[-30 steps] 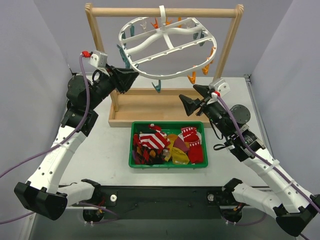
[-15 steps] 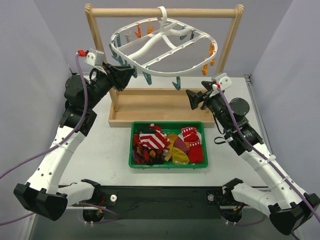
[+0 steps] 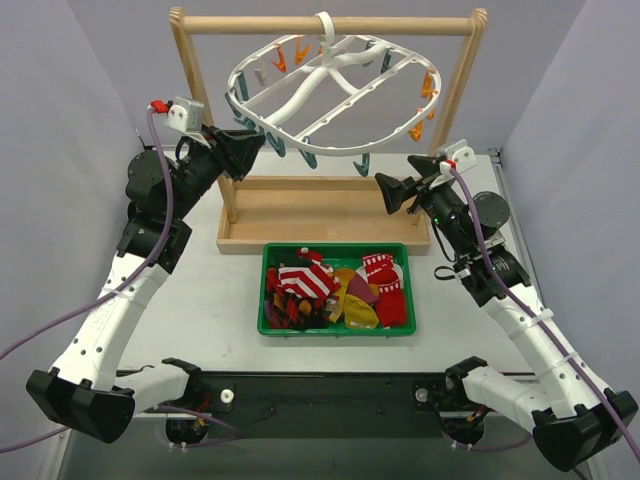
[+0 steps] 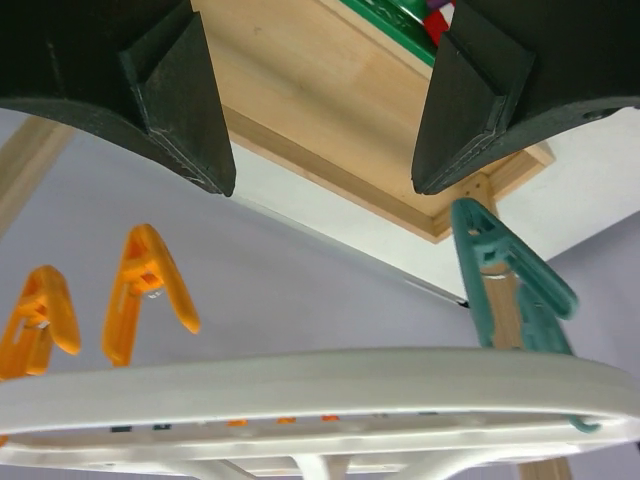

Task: Clip the socks to the hanger
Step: Open the clamp at the hanger.

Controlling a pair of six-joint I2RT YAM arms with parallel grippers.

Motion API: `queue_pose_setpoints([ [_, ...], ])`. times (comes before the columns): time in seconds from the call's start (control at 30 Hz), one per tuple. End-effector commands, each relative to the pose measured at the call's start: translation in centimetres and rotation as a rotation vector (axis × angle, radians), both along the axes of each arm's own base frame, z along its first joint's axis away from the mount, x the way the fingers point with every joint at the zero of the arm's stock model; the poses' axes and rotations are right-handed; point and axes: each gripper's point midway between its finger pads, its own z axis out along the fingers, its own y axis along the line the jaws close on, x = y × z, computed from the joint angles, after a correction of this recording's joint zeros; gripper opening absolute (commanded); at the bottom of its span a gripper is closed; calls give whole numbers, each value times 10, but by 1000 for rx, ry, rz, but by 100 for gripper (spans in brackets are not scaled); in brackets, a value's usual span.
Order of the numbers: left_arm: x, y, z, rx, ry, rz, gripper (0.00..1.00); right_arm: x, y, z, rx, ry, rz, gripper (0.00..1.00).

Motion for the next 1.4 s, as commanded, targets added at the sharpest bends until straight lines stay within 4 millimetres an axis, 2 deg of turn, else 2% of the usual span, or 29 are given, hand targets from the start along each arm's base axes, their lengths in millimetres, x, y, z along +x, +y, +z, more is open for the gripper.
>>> queue_pose_setpoints([
  [0.0, -16, 1, 24, -33, -52, -34, 36, -15, 32, 41, 62, -110, 138, 73],
  [0.03, -17, 0, 24, -34, -50, -41, 36, -17, 42, 40, 59, -108, 156, 73],
  [0.2, -21, -3, 23, -29, -54, -60, 36, -17, 60, 42, 51, -115, 194, 73],
  [0.3, -22, -3, 23, -27, -56, -59, 36, -16, 64, 50, 63, -129, 203, 72],
  [0.6, -23, -3, 18, -22, -54, -59, 36, -18, 68, 64, 55, -160, 226, 58],
  [0.7, -24, -3, 18, -25, -55, -60, 36, -18, 75, 67, 64, -163, 249, 56],
  [1.0, -26, -4, 24, -33, -61, -71, 36, -10, 88, 57, 50, -134, 271, 56],
  [1.37, -37, -7, 22, -36, -50, -115, 36, -11, 100, 68, 73, -159, 317, 54],
])
